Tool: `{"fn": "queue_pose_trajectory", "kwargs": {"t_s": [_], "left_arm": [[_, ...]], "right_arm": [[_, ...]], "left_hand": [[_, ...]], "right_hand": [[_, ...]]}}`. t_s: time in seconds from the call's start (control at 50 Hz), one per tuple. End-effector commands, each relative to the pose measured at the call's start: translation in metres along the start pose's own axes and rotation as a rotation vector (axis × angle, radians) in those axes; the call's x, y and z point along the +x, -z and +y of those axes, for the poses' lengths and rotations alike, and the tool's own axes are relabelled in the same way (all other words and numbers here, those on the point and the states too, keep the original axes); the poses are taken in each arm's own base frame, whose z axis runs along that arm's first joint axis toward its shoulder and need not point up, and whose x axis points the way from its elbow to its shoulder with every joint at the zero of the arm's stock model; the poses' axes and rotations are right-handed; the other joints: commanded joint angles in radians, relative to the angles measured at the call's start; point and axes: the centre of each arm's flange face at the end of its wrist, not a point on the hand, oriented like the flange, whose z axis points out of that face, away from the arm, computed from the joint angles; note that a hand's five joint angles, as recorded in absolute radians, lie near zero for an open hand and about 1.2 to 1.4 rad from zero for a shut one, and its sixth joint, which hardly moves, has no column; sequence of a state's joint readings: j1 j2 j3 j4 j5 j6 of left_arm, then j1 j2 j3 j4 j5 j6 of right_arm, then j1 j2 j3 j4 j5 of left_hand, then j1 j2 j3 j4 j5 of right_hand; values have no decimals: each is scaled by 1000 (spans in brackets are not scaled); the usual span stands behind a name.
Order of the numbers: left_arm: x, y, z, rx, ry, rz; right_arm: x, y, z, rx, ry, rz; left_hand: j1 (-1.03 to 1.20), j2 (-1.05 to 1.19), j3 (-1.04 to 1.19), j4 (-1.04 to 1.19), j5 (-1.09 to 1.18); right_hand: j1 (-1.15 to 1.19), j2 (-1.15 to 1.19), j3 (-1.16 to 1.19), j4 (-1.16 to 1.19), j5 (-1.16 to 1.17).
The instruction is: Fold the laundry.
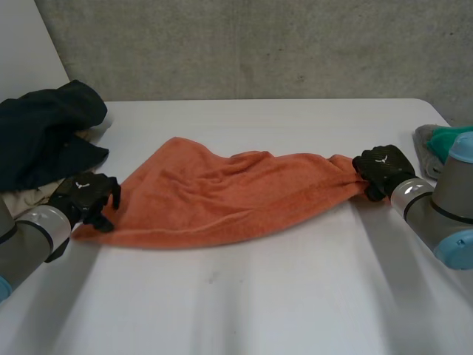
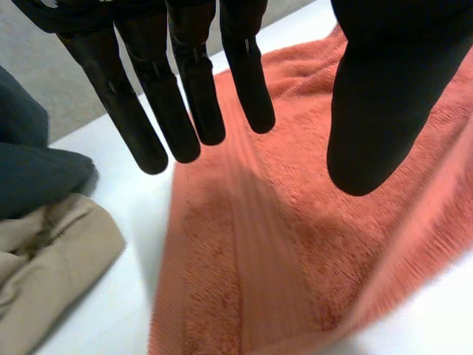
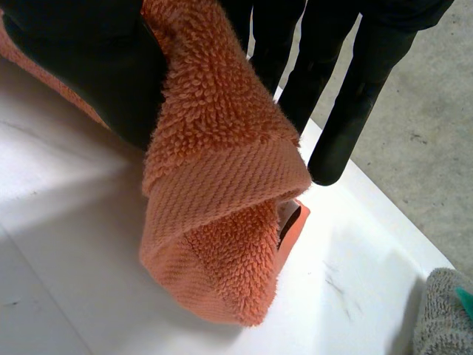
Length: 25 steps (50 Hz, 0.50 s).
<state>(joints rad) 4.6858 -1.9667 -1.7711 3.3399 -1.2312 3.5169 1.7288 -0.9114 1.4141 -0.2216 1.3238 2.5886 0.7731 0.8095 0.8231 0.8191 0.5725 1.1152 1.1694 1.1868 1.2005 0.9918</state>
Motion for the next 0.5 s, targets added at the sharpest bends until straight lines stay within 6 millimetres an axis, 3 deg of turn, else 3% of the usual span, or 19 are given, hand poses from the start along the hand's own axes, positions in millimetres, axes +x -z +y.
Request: {"fn": "queue_pose_trajectory", "kwargs": {"t_s": [0.02, 0.34, 0.5], "left_arm": [[6, -1, 16, -78, -43, 42], [1, 23, 7, -124, -8, 43], [8, 26, 20, -162, 9, 76]], "right_arm": [[-4, 0, 1, -3, 4, -9], [-3, 0, 3, -11, 11, -7], [-4, 0, 4, -11, 14, -10]], "left_hand": [[-69, -105, -119, -115, -43], [-166, -203, -216, -212, -140], [-155, -191, -205, -201, -129]], "right_hand": [[281, 226, 209, 195, 230], [281, 226, 209, 195, 230], [281, 226, 209, 195, 230]]}}
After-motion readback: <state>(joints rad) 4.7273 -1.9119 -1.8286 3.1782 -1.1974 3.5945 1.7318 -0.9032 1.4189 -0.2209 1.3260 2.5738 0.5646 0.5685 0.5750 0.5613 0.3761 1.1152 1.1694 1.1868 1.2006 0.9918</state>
